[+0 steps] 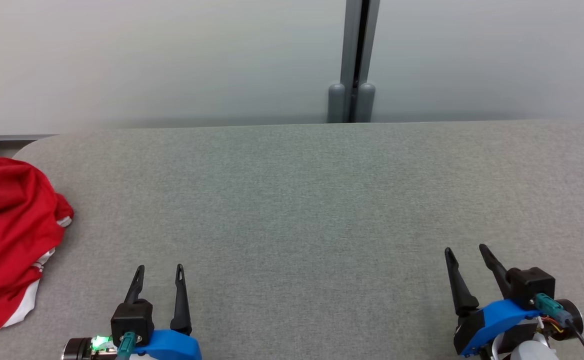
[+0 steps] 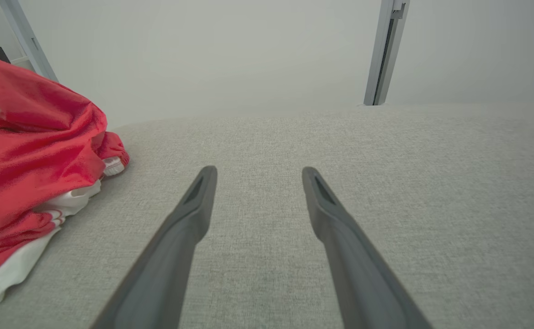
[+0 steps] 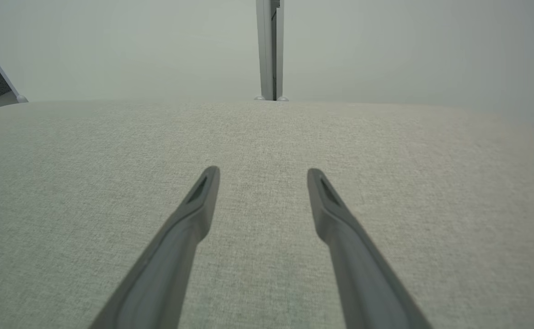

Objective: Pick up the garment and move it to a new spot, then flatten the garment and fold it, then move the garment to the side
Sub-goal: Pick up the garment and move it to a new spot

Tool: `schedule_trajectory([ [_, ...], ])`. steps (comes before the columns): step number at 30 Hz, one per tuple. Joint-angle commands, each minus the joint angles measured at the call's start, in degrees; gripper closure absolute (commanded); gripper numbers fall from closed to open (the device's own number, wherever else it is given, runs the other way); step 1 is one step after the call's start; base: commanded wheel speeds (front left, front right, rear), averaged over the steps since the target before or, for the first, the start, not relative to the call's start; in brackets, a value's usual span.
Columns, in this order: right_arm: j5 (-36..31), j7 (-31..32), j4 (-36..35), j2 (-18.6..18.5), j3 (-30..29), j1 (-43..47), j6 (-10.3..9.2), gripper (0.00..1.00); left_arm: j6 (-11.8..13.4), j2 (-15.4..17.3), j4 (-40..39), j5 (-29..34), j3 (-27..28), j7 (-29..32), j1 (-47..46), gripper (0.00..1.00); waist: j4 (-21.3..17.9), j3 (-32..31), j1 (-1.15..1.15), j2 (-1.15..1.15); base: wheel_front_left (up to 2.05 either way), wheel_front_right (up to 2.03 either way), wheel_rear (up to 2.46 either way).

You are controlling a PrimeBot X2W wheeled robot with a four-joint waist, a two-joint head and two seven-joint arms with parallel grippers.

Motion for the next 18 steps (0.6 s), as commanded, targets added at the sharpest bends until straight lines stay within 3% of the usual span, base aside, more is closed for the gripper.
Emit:
schedule_trajectory([
  [1, -1.17, -0.57, 0.19, -0.28, 0.87, -0.51, 0.02, 0.00, 0.08, 0.06, 0.21, 1.51, 0.02, -0.47, -0.03, 0.00, 0.88, 0.34, 0.00, 0.00, 0.00, 0.00, 0.00],
  [8, -0.47, -0.69, -0.49, -0.98, 3.27, -1.02, 0.02, 0.00, 0.71, -0.35, 0.27, 1.17, 0.96, -0.61, 0.26, 0.00, 5.49, 2.09, 0.00, 0.00, 0.00, 0.00, 0.00],
  [18, 0.98, -0.67, -1.23, -2.07, 8.03, -2.02, 0.02, 0.00, 1.82, -0.68, -0.07, -0.64, 3.98, -0.55, 2.26, 0.00, 17.97, 5.07, 0.00, 0.00, 0.00, 0.00, 0.00],
])
